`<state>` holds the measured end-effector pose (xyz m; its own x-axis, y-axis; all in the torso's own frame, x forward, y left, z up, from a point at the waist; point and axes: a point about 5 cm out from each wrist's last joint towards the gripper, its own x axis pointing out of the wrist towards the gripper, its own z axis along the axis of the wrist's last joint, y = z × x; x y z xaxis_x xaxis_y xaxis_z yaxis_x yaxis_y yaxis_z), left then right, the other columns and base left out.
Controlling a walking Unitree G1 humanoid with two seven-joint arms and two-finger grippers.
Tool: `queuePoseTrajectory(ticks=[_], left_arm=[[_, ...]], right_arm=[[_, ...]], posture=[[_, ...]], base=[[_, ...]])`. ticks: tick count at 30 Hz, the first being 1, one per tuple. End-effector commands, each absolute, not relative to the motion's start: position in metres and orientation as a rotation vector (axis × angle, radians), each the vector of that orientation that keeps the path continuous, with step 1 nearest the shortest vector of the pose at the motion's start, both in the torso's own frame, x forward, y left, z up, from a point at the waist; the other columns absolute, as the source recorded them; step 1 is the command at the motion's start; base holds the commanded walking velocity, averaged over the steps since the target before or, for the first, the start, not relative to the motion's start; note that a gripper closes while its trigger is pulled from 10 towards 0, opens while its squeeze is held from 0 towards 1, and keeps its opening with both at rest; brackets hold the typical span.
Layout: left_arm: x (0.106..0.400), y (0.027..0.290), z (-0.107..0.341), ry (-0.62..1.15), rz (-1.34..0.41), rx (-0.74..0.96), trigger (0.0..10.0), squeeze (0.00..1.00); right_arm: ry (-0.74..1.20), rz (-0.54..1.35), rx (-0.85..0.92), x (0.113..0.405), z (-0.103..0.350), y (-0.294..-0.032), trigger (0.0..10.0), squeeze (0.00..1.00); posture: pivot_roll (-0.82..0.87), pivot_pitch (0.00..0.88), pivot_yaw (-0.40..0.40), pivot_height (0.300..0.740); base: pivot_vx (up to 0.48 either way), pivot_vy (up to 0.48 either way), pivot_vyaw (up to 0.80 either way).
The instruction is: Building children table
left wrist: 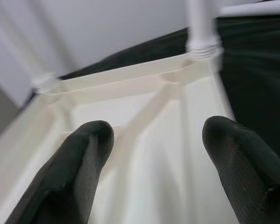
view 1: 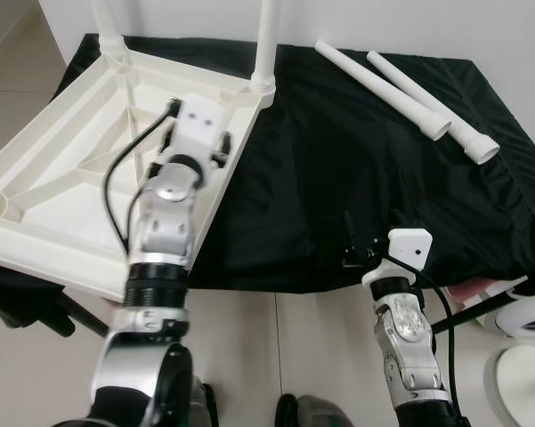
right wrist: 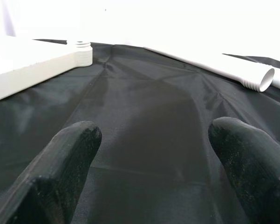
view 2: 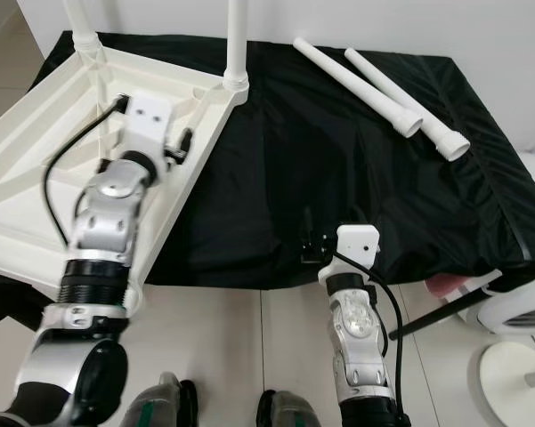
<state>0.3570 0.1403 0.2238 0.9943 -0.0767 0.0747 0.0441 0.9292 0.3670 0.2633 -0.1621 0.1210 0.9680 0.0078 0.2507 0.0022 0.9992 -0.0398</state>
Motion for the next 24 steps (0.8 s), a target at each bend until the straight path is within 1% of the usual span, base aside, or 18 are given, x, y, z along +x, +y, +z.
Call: queuePoseTrajectory(ticks=[1,3,12,13,15,16,17,18,19,21,23,24], left_arm=[[0.353,0.149,0.224,-0.093,0.007,0.416,10.0,0.00],[0.349,0.161,0.226,-0.089,0.028,0.460,10.0,0.00],[0.341,0.176,0.228,-0.074,0.038,0.533,10.0,0.00],[0.339,0.183,0.227,-0.051,0.056,0.575,10.0,0.00],[0.339,0.183,0.227,-0.051,0.056,0.575,10.0,0.00],[0.337,0.192,0.224,-0.019,0.073,0.614,10.0,0.00],[0.337,0.192,0.224,-0.019,0.073,0.614,10.0,0.00],[0.335,0.203,0.220,0.021,0.098,0.661,10.0,0.00],[0.335,0.203,0.220,0.021,0.098,0.661,10.0,0.00],[0.331,0.217,0.212,0.075,0.138,0.782,10.0,0.00],[0.331,0.217,0.212,0.075,0.138,0.782,10.0,0.00],[0.329,0.222,0.208,0.105,0.146,0.812,10.0,0.00]], right_arm=[[-0.232,0.006,-0.038,0.263,0.118,-0.164,10.0,0.00],[-0.230,0.014,-0.041,0.263,0.118,-0.164,10.0,0.00],[-0.228,0.023,-0.045,0.264,0.118,-0.164,10.0,0.00],[-0.228,0.025,-0.046,0.264,0.118,-0.165,10.0,0.00],[-0.228,0.025,-0.046,0.264,0.118,-0.165,10.0,0.00],[-0.228,0.028,-0.047,0.265,0.118,-0.165,10.0,0.00],[-0.228,0.028,-0.047,0.265,0.118,-0.165,10.0,0.00],[-0.229,0.031,-0.047,0.266,0.118,-0.164,10.0,0.00],[-0.229,0.031,-0.047,0.266,0.118,-0.164,10.0,0.00],[-0.230,0.036,-0.047,0.267,0.119,-0.164,10.0,0.00],[-0.230,0.036,-0.047,0.267,0.119,-0.164,10.0,0.00],[-0.231,0.039,-0.047,0.268,0.119,-0.163,10.0,0.00]], posture=[[0.04,0.078,-0.055,0.740],[0.04,0.078,-0.060,0.740],[0.05,0.077,-0.070,0.740],[0.05,0.076,-0.073,0.740],[0.05,0.076,-0.073,0.740],[0.05,0.074,-0.075,0.740],[0.05,0.074,-0.075,0.740],[0.05,0.074,-0.076,0.740],[0.05,0.074,-0.076,0.740],[0.06,0.069,-0.080,0.740],[0.06,0.069,-0.080,0.740],[0.06,0.066,-0.081,0.740]], base=[[0.000,0.000,0.00],[0.000,0.000,0.00],[0.000,0.000,0.00],[0.000,0.000,0.00],[0.000,0.000,0.00],[0.000,0.000,0.00],[0.000,0.000,0.00],[0.000,0.000,0.00],[0.000,0.000,0.00],[0.000,0.000,0.00],[0.000,0.000,0.00],[0.000,0.000,0.00]])
